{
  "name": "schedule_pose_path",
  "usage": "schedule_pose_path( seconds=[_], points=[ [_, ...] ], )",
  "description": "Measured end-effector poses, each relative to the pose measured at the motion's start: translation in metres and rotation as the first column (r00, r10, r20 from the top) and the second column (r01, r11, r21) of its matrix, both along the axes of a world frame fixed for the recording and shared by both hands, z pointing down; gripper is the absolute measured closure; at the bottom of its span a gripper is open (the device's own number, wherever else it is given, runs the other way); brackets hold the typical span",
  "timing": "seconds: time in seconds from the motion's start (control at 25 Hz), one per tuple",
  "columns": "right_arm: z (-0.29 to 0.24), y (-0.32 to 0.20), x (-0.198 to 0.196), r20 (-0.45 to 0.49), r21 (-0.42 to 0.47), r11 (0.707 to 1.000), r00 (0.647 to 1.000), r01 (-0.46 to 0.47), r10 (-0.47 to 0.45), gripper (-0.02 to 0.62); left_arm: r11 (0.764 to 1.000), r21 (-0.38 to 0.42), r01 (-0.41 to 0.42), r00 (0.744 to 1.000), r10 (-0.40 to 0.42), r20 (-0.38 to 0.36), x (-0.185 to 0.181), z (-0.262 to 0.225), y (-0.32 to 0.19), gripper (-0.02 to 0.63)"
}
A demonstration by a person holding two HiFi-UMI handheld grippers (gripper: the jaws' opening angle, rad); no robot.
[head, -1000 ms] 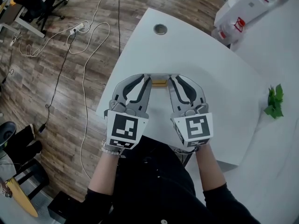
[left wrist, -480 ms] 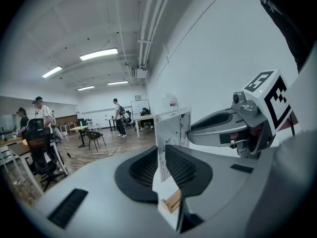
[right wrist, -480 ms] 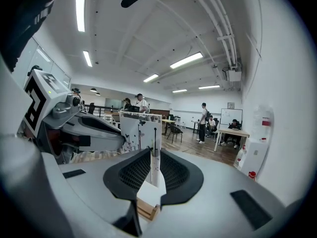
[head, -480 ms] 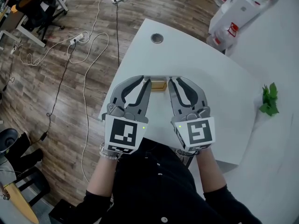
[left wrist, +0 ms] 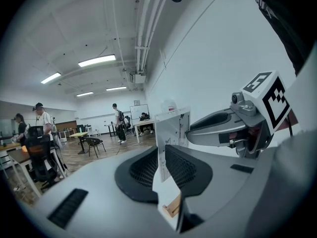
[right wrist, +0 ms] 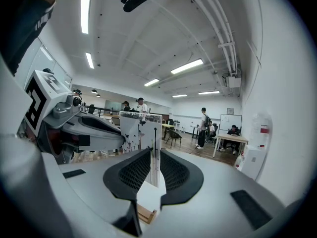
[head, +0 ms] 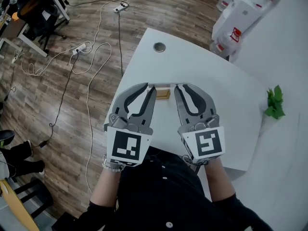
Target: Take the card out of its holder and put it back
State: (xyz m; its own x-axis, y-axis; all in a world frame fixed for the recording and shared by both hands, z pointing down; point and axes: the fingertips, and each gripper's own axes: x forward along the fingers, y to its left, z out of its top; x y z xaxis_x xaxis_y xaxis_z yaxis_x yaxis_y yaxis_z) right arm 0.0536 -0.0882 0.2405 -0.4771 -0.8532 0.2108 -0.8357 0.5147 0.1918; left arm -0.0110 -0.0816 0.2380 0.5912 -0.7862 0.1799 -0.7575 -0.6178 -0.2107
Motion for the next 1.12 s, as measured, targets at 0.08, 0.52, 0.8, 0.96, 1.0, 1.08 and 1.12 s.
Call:
schedule_pose_path(
  seconds=[0.08, 0.52, 0.8, 0.96, 1.0, 1.08, 1.12],
  points=[
    [-0.002, 0.001, 0.000, 0.003, 0.004, 1.000, 1.000, 0.003, -0.003, 0.506, 1.000, -0.018, 0.021, 1.000, -0.021, -0.011, -0.001, -0.002, 0.002, 0.548],
    [-0.009, -0.001, -0.008, 0.003, 0.014, 1.000, 1.000, 0.023, -0.023, 0.506, 0.998, -0.034, 0.053, 0.998, -0.053, -0.022, -0.010, -0.009, 0.001, 0.549],
    [-0.003, -0.005, -0.004, -0.006, -0.001, 1.000, 1.000, 0.023, -0.023, 0.506, 0.997, -0.058, 0.051, 0.998, -0.052, -0.021, -0.006, -0.003, -0.002, 0.551],
    [0.001, -0.008, -0.002, -0.005, -0.008, 1.000, 1.000, 0.023, -0.023, 0.506, 0.999, -0.038, 0.024, 1.000, -0.024, -0.001, -0.003, 0.000, -0.005, 0.551],
    [0.003, -0.008, -0.001, -0.005, -0.013, 1.000, 1.000, 0.023, -0.024, 0.506, 1.000, -0.023, 0.008, 1.000, -0.008, 0.012, -0.001, 0.002, -0.006, 0.551],
    [0.007, -0.010, 0.000, -0.007, -0.021, 1.000, 1.000, 0.023, -0.023, 0.506, 1.000, -0.025, 0.003, 1.000, -0.003, 0.014, 0.000, 0.006, -0.007, 0.551],
    [0.009, -0.011, 0.001, -0.007, -0.026, 0.999, 1.000, 0.023, -0.023, 0.506, 0.999, -0.039, 0.011, 1.000, -0.010, 0.006, 0.000, 0.008, -0.008, 0.551]
  ],
)
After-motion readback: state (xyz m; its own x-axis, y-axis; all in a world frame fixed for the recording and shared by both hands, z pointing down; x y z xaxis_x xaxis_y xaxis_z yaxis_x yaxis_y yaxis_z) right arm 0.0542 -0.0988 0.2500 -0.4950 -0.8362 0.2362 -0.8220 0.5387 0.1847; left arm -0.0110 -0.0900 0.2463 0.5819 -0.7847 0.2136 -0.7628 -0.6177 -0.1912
